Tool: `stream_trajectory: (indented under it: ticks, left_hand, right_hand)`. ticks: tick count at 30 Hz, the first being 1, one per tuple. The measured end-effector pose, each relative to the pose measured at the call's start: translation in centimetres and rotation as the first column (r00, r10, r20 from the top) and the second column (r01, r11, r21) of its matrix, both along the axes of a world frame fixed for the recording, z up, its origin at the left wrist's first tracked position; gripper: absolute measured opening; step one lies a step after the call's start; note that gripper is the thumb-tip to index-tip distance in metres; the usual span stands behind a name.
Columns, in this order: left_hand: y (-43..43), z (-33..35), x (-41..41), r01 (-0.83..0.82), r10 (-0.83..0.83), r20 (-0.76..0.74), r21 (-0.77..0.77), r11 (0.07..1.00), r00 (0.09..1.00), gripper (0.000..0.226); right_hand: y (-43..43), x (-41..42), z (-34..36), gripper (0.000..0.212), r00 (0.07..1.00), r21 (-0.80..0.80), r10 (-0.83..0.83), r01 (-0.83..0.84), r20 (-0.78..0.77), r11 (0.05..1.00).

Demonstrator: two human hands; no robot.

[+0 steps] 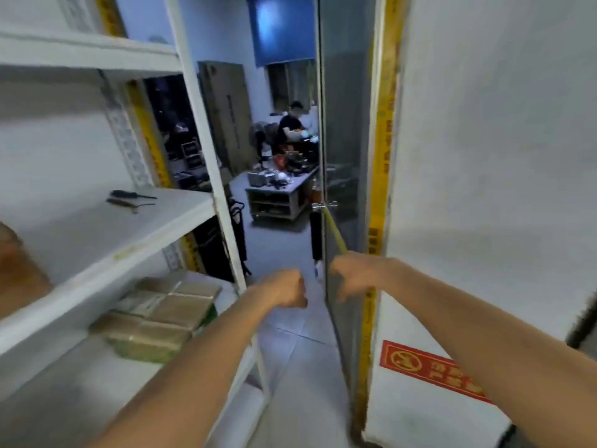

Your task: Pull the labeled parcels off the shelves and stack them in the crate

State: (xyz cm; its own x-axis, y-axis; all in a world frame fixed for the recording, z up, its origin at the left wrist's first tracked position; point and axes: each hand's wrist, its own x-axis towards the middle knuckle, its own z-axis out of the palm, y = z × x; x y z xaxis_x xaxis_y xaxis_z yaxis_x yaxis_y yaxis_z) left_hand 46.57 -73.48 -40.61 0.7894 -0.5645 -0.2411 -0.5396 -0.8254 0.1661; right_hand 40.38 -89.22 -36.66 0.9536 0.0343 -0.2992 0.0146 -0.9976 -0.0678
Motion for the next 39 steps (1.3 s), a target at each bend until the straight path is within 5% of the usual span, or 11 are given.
stream_trajectory:
  ticks: [7, 14, 22, 28, 39]
  left_hand:
    - [20.1, -2.1, -2.6, -0.396, 0.397, -0.048, 0.032, 0.918, 0.916, 0.019]
    - [29.8, -2.9, -2.8, -0.644, 0.645, -0.048, 0.044, 0.764, 0.762, 0.036]
    - [28.0, -5.6, 4.1, -0.743, 0.743, -0.035, 0.012, 0.67, 0.669, 0.036]
    - [25.2, -8.0, 9.4, -0.856, 0.856, -0.07, 0.039, 0.515, 0.512, 0.044]
    - [24.2, -13.2, 11.9, -0.979, 0.958, -0.205, -0.023, 0.202, 0.203, 0.033]
  right_hand:
    - [21.5, 5.0, -2.0, 0.041, 0.898, 0.125, 0.439, -0.438, 0.025, 0.89]
    - [26.5, 10.7, -4.3, 0.063, 0.843, 0.079, 0.535, -0.531, -0.046, 0.844]
    - [25.1, 21.8, -7.0, 0.025, 0.789, 0.057, 0.611, -0.608, -0.067, 0.792]
    - [22.5, 30.1, -10.3, 0.047, 0.713, 0.007, 0.688, -0.693, -0.136, 0.721]
    - [22.7, 35.8, -15.9, 0.047, 0.68, 0.039, 0.721, -0.723, -0.136, 0.689]
